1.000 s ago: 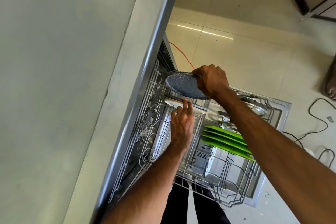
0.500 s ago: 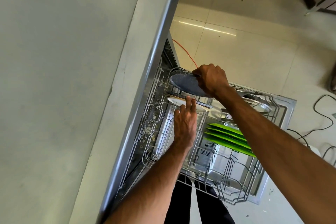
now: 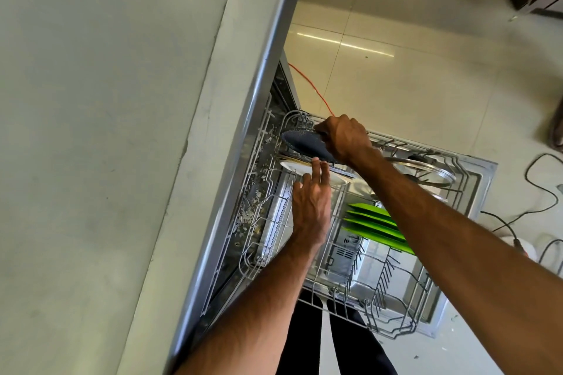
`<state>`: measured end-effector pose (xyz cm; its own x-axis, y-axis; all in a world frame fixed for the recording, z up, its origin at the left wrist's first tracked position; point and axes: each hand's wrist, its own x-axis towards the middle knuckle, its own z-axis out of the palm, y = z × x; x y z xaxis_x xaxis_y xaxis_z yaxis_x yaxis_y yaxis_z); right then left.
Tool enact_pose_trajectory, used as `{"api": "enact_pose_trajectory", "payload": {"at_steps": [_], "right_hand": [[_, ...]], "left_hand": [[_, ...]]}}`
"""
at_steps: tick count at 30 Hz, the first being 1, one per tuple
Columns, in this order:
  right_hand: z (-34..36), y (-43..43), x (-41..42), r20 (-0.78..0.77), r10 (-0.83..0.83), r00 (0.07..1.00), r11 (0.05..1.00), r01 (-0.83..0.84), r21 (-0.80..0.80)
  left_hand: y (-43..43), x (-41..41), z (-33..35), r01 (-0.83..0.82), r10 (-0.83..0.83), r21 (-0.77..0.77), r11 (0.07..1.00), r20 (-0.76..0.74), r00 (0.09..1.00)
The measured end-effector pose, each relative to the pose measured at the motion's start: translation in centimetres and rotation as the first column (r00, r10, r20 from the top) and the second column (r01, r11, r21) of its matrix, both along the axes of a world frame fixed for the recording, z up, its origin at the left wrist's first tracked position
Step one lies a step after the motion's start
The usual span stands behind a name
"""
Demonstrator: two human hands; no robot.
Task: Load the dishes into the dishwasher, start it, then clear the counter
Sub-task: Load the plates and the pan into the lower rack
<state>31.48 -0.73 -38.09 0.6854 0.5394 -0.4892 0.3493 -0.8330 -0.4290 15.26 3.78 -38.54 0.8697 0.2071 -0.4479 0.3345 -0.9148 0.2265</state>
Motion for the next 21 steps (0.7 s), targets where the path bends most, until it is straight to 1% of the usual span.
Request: {"api": "enact_pose_trajectory", "payload": {"at_steps": [5, 8, 10, 15, 18, 21], "right_hand": [[-0.9, -0.5, -0.9, -0.049, 0.012, 0.999, 0.996, -0.017, -0.091], [-1.6, -1.4, -1.0, -0.025, 0.006, 1.0, 0.989, -0.01, -0.148], [-2.0, -2.0, -1.0, -0.006, -0.02, 1.0, 0.988, 0.018, -0.155], [-3.1, -3.4, -1.6, 0.05, -0.083, 0.995, 0.993, 0.087, -0.076], [-3.4, -4.5, -2.8, 0.102, -0.151, 0.983, 0.988, 0.149, 0.033], [-3.4, -5.3, -4.4, 0.177, -0.216, 0.96, 0.969, 0.189, 0.158]], "left_hand": [[0.0, 0.0, 0.1, -0.003, 0.002, -0.015, 1.0, -0.011, 1.0], [-0.1, 0.1, 0.3, -0.008, 0.008, -0.015, 1.0, -0.001, 1.0], [0.0, 0.1, 0.2, -0.01, 0.01, -0.018, 1.0, 0.001, 1.0], [-0.1, 0.3, 0.2, -0.006, 0.005, -0.019, 1.0, -0.029, 1.0], [0.0, 0.8, 0.1, 0.005, -0.006, -0.033, 0.999, -0.031, 0.999], [0.0, 1.1, -0.1, -0.001, 0.001, -0.047, 0.999, 0.002, 1.0]]}}
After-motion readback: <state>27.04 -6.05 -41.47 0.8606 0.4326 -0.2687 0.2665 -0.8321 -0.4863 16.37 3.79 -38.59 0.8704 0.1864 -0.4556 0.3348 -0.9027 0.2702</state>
